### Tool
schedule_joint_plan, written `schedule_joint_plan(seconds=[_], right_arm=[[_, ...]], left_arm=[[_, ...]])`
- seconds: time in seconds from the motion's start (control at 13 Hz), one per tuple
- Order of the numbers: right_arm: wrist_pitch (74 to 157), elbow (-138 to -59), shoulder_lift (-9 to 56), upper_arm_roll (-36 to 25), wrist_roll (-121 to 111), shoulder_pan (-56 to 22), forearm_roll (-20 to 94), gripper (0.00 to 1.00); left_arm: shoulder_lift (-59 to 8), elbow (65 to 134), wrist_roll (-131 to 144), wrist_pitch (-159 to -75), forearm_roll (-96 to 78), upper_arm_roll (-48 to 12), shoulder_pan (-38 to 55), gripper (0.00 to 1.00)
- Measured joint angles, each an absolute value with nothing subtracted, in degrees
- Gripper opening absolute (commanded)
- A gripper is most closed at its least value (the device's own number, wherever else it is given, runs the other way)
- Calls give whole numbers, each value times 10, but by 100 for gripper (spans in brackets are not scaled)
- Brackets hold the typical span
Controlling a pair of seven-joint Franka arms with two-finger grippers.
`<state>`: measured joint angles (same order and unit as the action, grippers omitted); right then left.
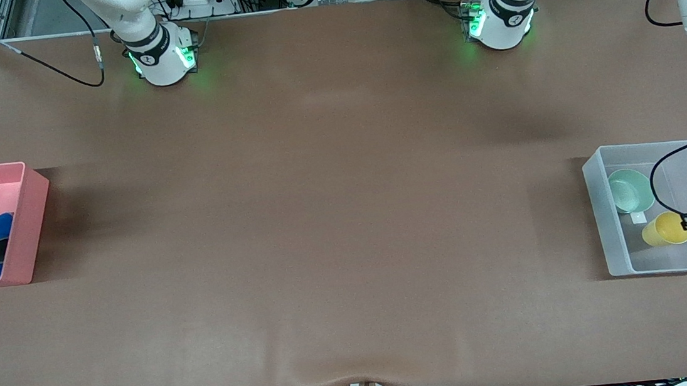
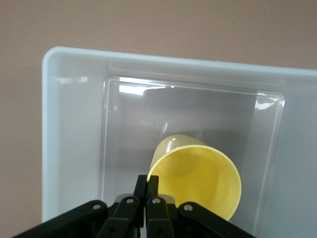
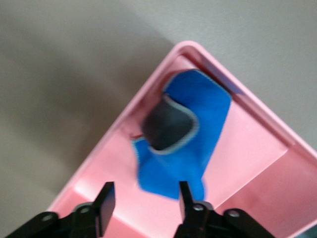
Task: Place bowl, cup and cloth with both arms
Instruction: 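Place the cup in the bin while the right gripper lowers the cloth into the tray, then open both grippers, releasing the cup and the cloth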
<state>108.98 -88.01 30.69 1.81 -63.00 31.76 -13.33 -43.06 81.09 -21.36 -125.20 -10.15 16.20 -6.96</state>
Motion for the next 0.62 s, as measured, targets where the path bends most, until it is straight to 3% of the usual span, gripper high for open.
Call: schedule_joint_plan(seconds=[0.23, 0.62], right_arm=[[980, -875, 247, 19, -562, 291, -121, 100], [858, -877, 167, 22, -391, 225, -77, 100]], left_arm=[[-441, 811, -218, -1266, -102, 163, -70, 1], [-441, 808, -228, -1269, -102, 162, -67, 44]])
